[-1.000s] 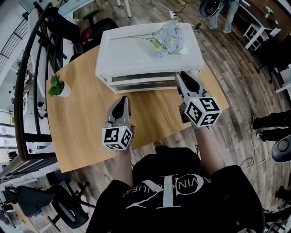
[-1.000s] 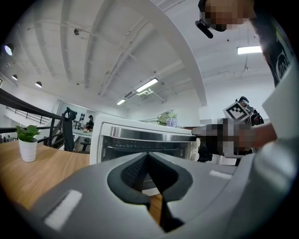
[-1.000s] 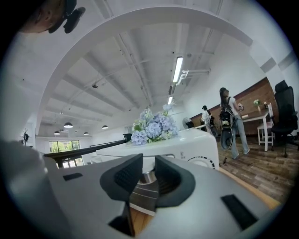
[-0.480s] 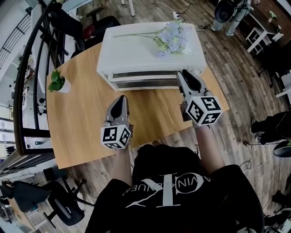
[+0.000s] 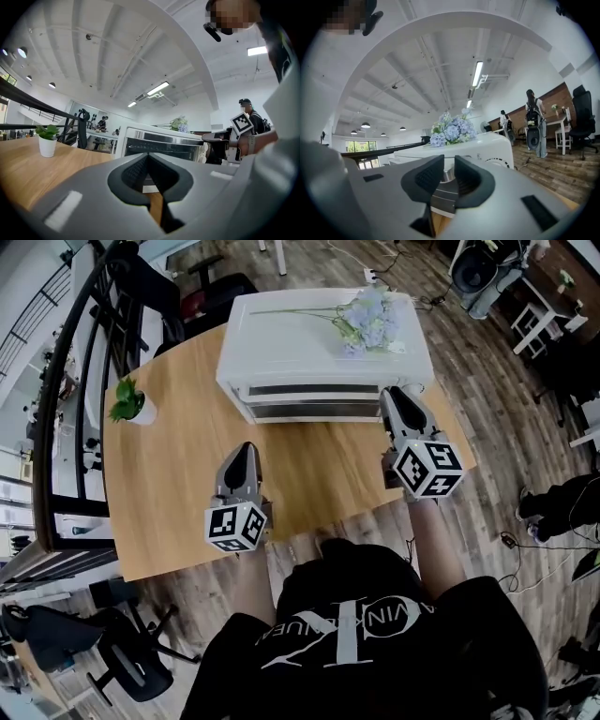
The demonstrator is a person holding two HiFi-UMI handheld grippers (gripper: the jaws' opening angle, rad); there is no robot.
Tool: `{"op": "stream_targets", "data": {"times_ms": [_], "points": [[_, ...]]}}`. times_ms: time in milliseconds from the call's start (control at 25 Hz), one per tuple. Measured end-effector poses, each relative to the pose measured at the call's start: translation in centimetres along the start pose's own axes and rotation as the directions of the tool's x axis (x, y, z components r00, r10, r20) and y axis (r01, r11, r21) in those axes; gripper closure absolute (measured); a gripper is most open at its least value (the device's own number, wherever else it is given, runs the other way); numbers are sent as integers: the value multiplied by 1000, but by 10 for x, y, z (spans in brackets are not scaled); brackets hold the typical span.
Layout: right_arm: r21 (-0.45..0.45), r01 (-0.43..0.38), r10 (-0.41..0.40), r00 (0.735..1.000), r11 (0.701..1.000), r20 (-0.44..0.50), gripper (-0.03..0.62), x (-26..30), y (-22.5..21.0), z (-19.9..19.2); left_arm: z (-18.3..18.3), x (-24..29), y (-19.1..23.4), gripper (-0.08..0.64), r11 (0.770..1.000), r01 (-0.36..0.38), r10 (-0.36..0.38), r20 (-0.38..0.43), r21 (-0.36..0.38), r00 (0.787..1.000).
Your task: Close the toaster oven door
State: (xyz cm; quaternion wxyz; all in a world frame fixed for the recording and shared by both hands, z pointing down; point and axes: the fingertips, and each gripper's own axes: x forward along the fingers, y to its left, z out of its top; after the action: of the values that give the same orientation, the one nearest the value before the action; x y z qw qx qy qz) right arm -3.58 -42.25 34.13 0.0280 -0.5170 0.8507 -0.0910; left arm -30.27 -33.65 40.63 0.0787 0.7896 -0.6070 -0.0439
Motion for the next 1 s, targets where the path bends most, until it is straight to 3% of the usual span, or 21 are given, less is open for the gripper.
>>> {"op": "stream_targets", "data": {"times_ms": [1000], "points": [[-32, -8, 7, 999, 999, -54, 568, -84, 34, -42, 18, -70, 16, 551, 996, -26, 27, -13, 89, 1000]]}}
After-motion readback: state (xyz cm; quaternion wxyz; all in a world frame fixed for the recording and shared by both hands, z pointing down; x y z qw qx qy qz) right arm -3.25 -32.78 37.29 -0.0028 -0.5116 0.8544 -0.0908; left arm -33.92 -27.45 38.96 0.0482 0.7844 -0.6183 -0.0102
